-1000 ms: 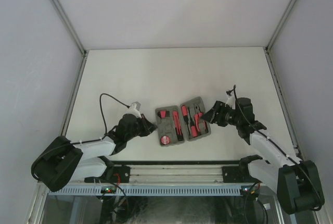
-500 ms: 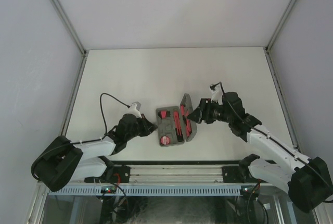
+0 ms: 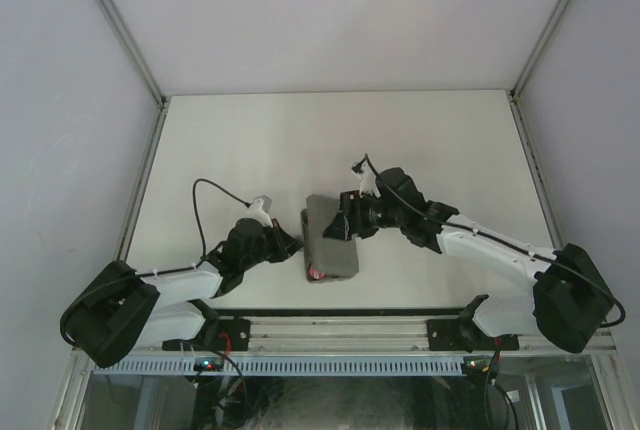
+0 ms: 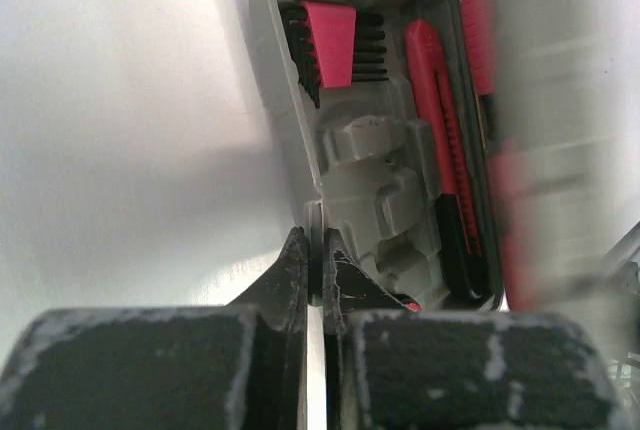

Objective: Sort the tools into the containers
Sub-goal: Close the storage box at the center of the board.

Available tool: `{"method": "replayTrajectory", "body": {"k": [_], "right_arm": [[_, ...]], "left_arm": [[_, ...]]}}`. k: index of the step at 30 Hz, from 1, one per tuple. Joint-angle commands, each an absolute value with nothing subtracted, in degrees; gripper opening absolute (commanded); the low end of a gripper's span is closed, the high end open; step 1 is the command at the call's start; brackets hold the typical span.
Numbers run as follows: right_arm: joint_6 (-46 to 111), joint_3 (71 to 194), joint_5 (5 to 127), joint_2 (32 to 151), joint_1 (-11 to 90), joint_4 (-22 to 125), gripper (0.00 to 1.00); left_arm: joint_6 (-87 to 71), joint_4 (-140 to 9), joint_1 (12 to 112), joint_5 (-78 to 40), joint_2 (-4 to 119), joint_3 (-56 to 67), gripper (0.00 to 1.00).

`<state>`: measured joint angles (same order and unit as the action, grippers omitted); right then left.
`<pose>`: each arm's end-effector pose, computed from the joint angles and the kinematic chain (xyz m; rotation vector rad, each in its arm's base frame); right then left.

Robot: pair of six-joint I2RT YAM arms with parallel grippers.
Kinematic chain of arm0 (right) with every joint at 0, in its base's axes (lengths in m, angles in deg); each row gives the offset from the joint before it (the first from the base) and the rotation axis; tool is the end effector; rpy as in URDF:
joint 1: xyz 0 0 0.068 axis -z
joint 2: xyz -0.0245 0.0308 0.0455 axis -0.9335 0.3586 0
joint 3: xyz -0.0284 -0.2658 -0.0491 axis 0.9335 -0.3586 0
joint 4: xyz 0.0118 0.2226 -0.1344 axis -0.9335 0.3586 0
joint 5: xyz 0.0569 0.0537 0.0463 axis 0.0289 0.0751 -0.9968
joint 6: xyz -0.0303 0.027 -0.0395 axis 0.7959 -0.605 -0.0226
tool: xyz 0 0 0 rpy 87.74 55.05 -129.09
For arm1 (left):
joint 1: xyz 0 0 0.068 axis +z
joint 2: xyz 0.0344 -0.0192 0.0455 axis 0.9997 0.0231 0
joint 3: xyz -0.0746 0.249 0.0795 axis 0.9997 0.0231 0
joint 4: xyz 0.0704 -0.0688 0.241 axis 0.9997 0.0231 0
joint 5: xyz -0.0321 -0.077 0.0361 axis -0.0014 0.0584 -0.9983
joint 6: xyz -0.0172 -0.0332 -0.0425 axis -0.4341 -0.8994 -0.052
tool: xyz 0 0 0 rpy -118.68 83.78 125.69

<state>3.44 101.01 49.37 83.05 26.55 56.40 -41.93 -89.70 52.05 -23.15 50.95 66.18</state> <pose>0.1916 0.1973 0.2402 -0.4057 2.3418 1.1911 0.1619 -0.1236 0.1276 -0.1377 2.2449 -0.9003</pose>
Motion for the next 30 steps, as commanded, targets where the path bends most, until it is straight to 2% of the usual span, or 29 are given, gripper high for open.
{"method": "replayTrajectory", "body": {"k": [1,7,11,23,30], "right_arm": [[5.9,104.9,50.5,85.3,24.8,54.1,0.61],[6.9,106.1,52.2,86.3,24.8,54.7,0.60],[7.3,107.0,58.8,87.4,24.4,57.4,0.60],[10.6,115.2,63.9,98.6,18.9,63.7,0.41],[10.6,119.9,69.1,105.2,15.5,72.2,0.30]], "left_arm": [[-39.1,-86.7,51.6,-21.5,50.7,66.6,0.00],[-39.1,-85.9,51.6,-21.9,50.4,66.4,0.00],[-39.2,-85.1,51.6,-22.2,49.7,66.3,0.00],[-39.5,-84.1,51.6,-22.4,48.8,65.6,0.00],[-39.7,-83.9,51.6,-22.1,48.4,65.7,0.00]]}}
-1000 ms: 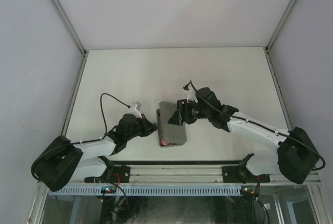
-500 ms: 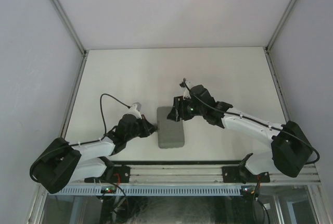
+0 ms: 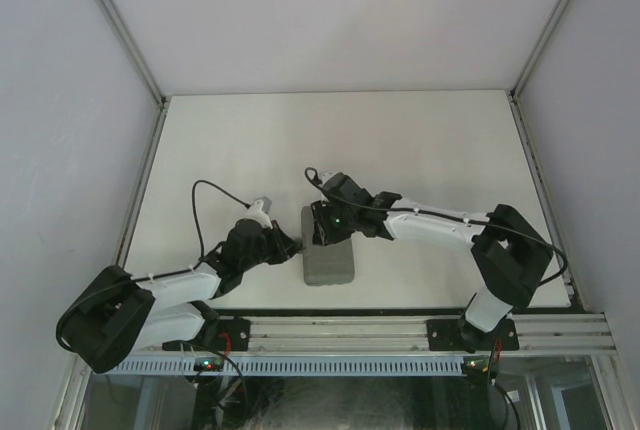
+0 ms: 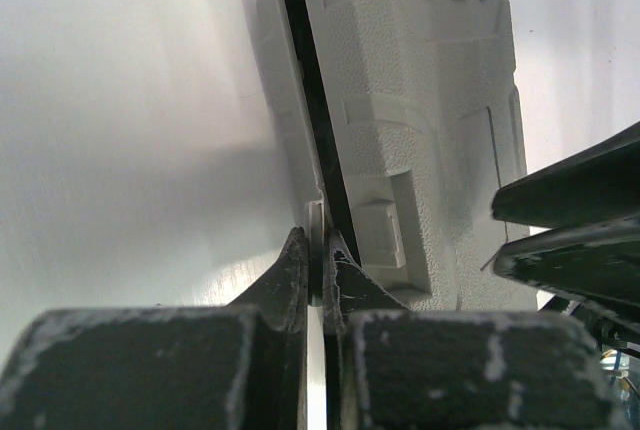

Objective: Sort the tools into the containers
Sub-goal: Close the storage box at the center of the board.

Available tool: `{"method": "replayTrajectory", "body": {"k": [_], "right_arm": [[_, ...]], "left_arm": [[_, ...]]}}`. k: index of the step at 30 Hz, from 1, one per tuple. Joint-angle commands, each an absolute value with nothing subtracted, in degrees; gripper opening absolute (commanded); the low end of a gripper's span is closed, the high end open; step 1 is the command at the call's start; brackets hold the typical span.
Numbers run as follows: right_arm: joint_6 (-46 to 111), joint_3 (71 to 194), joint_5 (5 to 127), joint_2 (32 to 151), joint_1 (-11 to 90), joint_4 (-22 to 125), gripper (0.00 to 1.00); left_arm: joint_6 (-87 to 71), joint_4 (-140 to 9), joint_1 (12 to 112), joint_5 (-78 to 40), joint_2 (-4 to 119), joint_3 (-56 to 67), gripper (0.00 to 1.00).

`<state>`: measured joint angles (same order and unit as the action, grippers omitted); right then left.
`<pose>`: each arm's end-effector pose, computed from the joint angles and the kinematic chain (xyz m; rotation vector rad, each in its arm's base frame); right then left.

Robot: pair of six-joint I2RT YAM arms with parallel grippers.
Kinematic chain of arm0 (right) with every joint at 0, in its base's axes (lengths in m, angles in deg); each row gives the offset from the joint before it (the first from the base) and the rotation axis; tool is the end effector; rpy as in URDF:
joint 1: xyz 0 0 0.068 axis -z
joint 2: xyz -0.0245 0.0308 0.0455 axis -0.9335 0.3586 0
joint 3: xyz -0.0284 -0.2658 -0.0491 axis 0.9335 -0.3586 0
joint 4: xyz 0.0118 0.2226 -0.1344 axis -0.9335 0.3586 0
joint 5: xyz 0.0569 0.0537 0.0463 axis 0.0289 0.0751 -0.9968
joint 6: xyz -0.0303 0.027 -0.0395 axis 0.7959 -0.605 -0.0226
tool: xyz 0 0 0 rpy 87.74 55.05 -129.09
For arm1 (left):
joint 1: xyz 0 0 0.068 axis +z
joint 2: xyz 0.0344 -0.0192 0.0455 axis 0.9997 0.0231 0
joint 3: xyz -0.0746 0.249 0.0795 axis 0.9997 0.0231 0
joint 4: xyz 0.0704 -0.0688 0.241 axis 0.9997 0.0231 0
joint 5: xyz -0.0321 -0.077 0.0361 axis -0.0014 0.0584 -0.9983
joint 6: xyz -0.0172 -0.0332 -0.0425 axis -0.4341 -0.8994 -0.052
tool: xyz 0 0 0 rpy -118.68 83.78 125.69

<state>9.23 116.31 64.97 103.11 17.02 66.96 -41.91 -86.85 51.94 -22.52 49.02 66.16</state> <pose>0.2058 0.2730 0.2082 -0.5632 2.5295 0.7832 0.1587 -0.1222 0.1290 -0.1302 2.2646 -0.9026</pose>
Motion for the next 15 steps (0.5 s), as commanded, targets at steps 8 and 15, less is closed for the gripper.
{"method": "replayTrajectory", "body": {"k": [8,15], "right_arm": [[11.6,125.5,73.2,113.8,13.2,82.6,0.27],[11.5,126.7,74.8,116.9,12.4,86.4,0.26]], "left_arm": [[-39.9,-83.9,51.5,-22.0,48.3,66.0,0.00],[-41.6,-81.5,51.5,-23.8,45.7,66.7,0.07]]}}
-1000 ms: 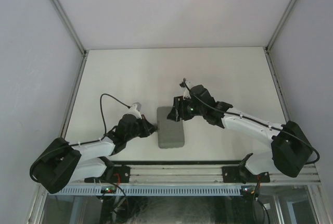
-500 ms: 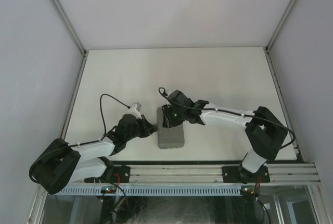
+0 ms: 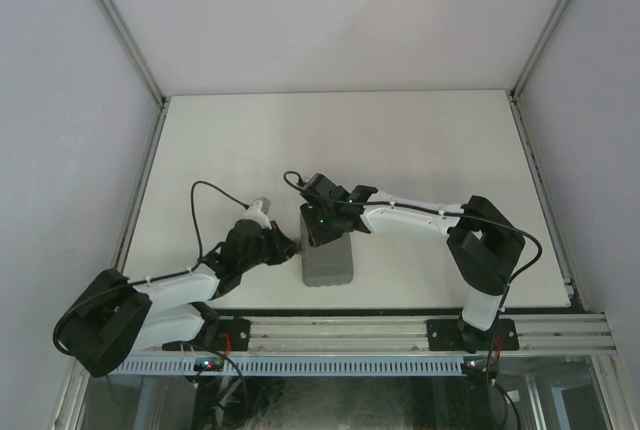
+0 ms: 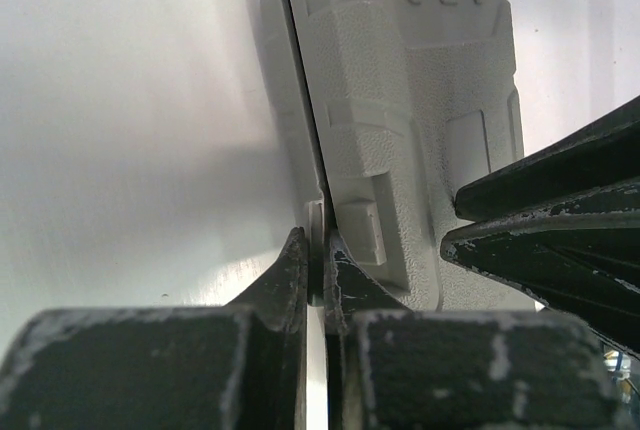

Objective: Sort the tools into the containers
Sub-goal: Close the storage box at the center of the board.

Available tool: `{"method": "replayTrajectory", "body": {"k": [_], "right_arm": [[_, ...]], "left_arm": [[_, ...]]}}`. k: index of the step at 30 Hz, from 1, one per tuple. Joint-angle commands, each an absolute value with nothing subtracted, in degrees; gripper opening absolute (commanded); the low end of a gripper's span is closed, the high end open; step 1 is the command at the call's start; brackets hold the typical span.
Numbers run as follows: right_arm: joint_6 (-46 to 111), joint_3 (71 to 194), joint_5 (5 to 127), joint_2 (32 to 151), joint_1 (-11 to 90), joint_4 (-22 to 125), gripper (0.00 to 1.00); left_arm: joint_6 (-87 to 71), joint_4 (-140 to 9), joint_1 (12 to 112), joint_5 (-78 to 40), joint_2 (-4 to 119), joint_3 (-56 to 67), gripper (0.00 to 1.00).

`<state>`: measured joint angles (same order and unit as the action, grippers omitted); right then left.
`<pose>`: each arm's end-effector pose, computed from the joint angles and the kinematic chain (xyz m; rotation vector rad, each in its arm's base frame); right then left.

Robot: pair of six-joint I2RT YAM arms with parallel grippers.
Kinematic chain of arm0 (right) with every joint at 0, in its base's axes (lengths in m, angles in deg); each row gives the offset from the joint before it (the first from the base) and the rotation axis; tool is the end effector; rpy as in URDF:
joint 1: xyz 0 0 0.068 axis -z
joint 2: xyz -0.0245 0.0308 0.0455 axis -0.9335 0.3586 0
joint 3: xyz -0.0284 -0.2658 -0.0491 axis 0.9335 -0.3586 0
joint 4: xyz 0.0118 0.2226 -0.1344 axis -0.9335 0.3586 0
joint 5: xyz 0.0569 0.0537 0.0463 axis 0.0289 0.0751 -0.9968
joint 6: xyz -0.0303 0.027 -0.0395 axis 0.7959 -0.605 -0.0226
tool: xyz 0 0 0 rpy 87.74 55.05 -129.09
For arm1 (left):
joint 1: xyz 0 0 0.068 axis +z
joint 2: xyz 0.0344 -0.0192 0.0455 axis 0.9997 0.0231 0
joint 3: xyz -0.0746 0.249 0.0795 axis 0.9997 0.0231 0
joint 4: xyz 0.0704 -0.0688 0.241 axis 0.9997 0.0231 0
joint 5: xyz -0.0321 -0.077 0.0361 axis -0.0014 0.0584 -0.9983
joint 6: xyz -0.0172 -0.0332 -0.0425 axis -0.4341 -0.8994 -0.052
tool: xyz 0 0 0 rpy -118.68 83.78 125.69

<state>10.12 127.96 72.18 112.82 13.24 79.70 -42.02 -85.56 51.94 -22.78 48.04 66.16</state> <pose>0.2082 0.3077 0.1979 -0.6344 2.6504 0.5214 0.1575 -0.1211 0.1299 -0.1358 2.2687 -0.8960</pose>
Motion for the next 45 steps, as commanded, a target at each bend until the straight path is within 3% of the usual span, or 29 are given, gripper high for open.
{"method": "replayTrajectory", "body": {"k": [1,6,13,16,20,31,45], "right_arm": [[11.5,126.7,74.9,117.1,12.3,86.6,0.25],[11.6,126.6,75.9,117.7,12.2,87.5,0.23],[11.8,126.6,76.1,118.0,12.1,88.0,0.20],[11.8,126.6,76.2,118.0,12.1,88.2,0.20],[11.8,126.6,76.1,118.0,12.1,88.2,0.20],[11.7,126.6,75.5,118.0,12.2,87.4,0.18],[11.5,126.1,75.3,116.3,12.1,84.8,0.13]], "left_arm": [[-42.1,-80.5,51.5,-24.5,44.7,66.7,0.11],[-44.2,-74.9,51.5,-28.0,37.1,66.9,0.38],[-44.8,-68.5,51.6,-29.9,28.3,66.3,0.57],[-45.0,-68.5,51.6,-29.5,27.9,66.4,0.69],[-45.9,-72.1,51.6,-27.3,30.5,66.8,0.76],[-48.9,-82.3,51.5,-22.7,38.1,67.6,0.71],[-49.4,-82.0,51.5,-23.0,45.4,65.8,0.57]]}}
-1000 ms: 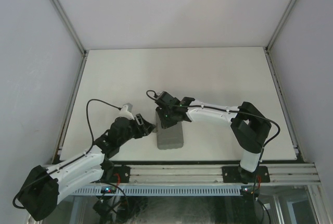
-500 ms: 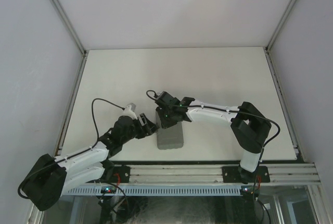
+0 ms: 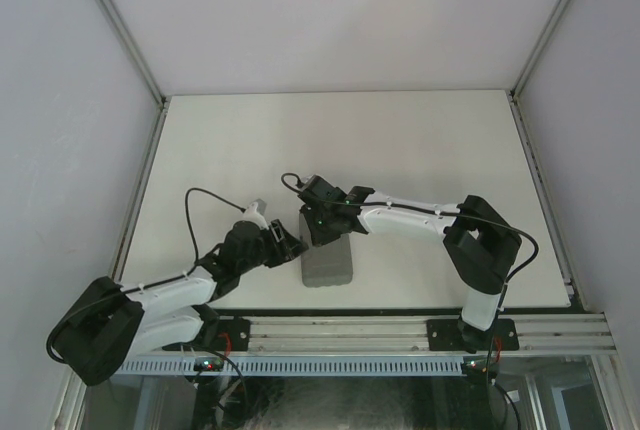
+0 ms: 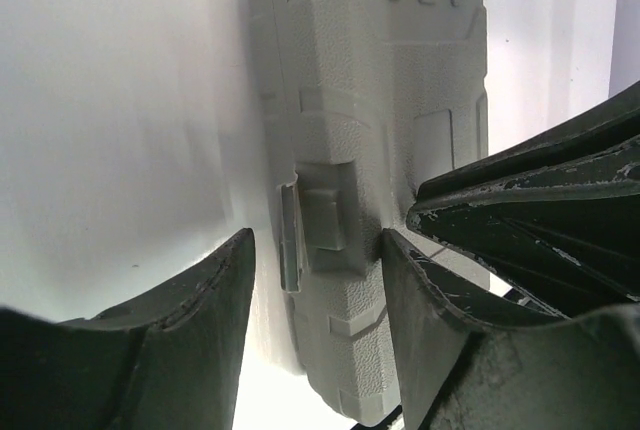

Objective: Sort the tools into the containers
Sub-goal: Close the storage box at the center of the board.

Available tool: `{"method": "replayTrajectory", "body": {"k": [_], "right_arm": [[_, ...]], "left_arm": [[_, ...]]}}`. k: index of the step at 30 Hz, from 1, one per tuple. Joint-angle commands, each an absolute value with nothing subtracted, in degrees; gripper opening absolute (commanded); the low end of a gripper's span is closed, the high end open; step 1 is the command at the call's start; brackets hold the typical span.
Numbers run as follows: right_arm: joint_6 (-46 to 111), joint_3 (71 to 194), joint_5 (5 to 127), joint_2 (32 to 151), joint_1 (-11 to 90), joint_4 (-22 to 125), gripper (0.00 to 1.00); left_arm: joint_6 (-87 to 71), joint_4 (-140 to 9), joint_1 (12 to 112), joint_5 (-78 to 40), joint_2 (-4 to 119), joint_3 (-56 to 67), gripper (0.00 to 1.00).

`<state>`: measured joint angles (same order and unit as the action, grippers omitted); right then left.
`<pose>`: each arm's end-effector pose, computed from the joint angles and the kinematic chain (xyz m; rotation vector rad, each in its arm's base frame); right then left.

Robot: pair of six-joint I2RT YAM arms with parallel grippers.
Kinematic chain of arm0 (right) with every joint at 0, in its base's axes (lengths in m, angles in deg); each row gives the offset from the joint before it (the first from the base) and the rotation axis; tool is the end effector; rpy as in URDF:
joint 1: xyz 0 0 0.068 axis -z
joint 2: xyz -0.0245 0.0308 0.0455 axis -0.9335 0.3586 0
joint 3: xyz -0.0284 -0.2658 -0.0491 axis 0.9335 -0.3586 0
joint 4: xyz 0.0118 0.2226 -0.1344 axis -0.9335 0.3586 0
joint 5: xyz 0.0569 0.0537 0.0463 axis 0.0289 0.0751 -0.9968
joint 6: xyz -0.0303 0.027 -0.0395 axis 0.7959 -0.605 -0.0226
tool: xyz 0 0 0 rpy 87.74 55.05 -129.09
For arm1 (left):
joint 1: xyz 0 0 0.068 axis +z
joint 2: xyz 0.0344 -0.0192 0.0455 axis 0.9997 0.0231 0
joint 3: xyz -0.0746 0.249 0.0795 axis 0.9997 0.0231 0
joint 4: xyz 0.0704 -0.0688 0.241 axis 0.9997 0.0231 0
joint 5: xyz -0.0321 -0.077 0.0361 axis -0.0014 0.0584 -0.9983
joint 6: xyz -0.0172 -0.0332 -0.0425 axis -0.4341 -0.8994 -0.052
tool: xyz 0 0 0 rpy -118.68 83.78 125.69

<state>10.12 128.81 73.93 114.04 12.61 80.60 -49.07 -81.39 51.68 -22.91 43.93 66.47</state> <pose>0.2074 0.3116 0.1939 -0.6397 2.6558 0.4729 0.1515 -0.1176 0.1339 -0.2754 2.2871 -0.9551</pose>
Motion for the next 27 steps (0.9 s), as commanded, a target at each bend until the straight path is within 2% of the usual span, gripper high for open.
{"method": "replayTrajectory", "body": {"k": [1,11,17,23,27], "right_arm": [[11.5,126.1,75.3,115.9,12.1,84.6,0.13],[9.9,121.3,84.2,103.5,11.9,82.2,0.20],[8.6,117.8,86.8,100.8,13.0,81.6,0.25],[7.8,114.8,84.7,100.0,14.6,78.2,0.36],[7.7,113.3,82.3,99.8,15.9,75.4,0.39]], "left_arm": [[-49.3,-81.4,51.5,-23.3,45.7,65.5,0.55],[-47.3,-73.5,51.5,-26.8,45.4,63.1,0.50],[-45.4,-68.8,50.9,-28.9,45.3,60.7,0.50],[-44.4,-65.8,50.0,-30.3,46.0,58.6,0.50],[-43.9,-64.4,49.3,-31.0,47.1,57.3,0.50]]}}
